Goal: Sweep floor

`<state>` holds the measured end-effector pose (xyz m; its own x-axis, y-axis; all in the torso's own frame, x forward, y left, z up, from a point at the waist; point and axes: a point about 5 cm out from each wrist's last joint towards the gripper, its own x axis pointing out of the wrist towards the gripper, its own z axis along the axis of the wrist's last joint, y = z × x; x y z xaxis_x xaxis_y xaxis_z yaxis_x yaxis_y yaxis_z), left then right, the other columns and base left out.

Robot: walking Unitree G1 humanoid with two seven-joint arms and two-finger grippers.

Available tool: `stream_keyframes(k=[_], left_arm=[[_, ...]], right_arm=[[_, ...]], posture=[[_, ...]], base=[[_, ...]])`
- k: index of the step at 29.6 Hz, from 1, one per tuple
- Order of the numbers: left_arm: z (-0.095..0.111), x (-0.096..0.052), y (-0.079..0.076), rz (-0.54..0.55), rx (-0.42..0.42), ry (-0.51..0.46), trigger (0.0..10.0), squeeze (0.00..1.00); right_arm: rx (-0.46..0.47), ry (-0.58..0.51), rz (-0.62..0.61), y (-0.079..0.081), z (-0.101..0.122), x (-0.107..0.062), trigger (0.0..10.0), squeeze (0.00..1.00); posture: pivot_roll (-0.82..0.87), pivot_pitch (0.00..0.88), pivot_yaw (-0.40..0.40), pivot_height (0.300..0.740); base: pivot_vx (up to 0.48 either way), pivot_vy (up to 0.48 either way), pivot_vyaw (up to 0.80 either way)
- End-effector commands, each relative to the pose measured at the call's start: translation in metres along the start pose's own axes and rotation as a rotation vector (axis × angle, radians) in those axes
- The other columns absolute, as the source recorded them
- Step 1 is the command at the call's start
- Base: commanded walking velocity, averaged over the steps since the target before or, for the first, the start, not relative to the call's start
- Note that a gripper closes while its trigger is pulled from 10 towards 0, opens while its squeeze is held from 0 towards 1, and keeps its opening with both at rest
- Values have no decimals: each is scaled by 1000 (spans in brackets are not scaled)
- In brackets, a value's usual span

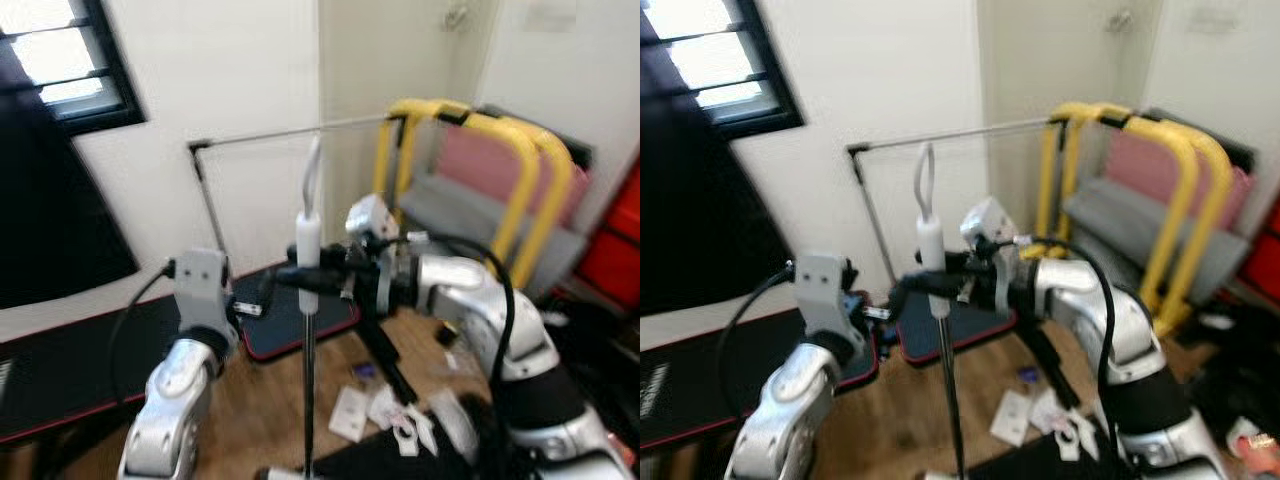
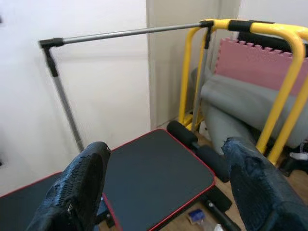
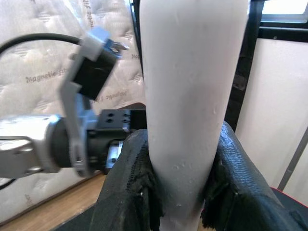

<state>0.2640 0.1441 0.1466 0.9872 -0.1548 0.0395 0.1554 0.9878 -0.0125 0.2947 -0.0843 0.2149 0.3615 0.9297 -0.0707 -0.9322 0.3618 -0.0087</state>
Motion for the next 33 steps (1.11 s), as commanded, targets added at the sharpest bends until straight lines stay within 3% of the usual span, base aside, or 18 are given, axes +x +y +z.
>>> stream_keyframes(k=[1, 10, 19, 26, 33], left_arm=[[-2, 0, 3, 18, 11, 7, 10000, 0], [-2, 0, 2, 10, 20, 6, 10000, 0], [-4, -1, 3, 14, 18, 12, 10000, 0], [-3, -1, 4, 19, 16, 4, 10000, 0], [-2, -1, 5, 20, 18, -1, 10000, 0]], right_arm=[[-49, -38, 0, 1, 9, 3, 10000, 0], [-38, -33, -57, -2, 5, 6, 10000, 0], [-37, 25, -278, -19, -11, 6, 10000, 0], [-13, -14, -293, -20, -9, 6, 10000, 0], [-35, 18, -259, -17, -12, 6, 10000, 0]], posture=[[-138, 0, 1, 740], [-140, 0, 10, 740], [-133, 0, 16, 740], [-130, 0, 18, 740], [-129, 0, 18, 740]], base=[[0, 0, 800], [0, 0, 800], [0, 0, 260], [224, 0, 114], [299, 0, 343]])
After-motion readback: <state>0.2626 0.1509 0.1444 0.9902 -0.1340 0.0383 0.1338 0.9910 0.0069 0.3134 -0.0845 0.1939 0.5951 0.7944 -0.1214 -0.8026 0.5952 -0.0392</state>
